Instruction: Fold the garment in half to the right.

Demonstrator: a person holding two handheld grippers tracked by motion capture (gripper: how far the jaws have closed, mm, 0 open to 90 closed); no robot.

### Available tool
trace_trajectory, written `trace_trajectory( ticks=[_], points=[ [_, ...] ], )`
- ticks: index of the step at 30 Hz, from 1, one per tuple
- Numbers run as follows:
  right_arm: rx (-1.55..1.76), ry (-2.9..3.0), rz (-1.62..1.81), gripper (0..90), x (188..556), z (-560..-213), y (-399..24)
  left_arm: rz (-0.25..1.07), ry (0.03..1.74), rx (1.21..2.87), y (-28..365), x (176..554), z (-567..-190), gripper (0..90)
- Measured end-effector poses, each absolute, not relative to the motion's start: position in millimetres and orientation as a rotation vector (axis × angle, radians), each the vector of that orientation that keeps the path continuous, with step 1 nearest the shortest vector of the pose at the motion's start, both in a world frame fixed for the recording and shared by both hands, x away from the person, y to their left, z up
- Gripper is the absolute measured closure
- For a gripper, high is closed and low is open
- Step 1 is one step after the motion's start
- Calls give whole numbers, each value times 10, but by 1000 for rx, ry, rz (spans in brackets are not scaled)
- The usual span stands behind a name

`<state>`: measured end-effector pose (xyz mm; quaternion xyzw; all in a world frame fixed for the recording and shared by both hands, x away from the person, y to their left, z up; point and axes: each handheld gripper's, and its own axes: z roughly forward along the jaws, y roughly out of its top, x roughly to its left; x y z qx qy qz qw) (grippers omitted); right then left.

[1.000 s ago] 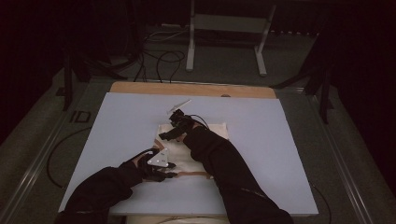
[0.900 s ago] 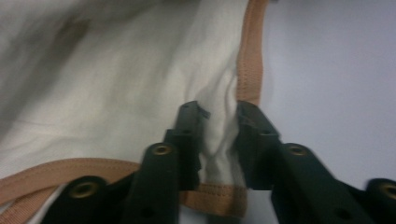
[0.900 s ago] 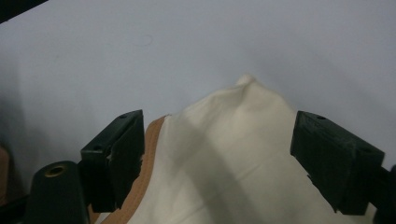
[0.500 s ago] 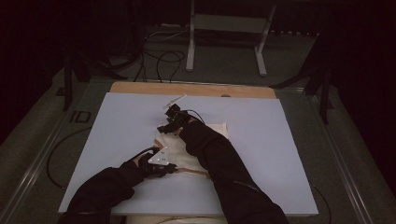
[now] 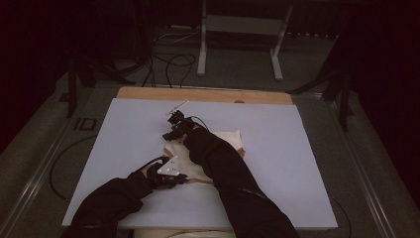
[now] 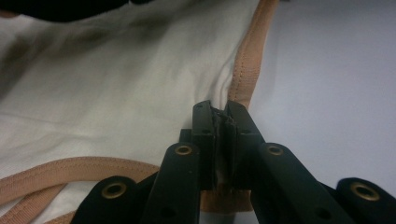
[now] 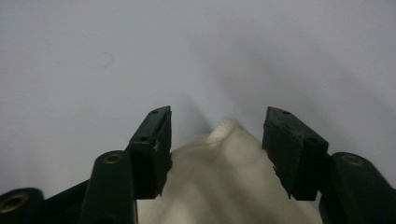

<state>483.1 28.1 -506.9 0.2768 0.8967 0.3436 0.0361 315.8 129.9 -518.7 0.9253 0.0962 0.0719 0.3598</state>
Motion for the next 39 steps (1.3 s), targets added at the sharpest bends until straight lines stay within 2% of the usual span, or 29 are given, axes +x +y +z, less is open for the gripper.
trace_trajectory(
  ticks=[12, 15, 16, 20, 39],
  points=[
    [803, 2732, 920, 618, 4825, -5134, 389, 188, 250, 2385, 1298, 3155, -5186, 849],
    [786, 2743, 915, 715, 4818, -5125, 401, 187, 246, 2388, 1302, 3162, -5184, 850],
    [784, 2757, 909, 775, 4810, -5117, 409, 188, 250, 2385, 1300, 3159, -5186, 850],
    [755, 2765, 880, 859, 4797, -5106, 415, 185, 253, 2384, 1301, 3163, -5185, 850],
    [737, 2729, 978, 875, 4751, -4844, 232, 205, 226, 2377, 1257, 3163, -5079, 859]
  ],
)
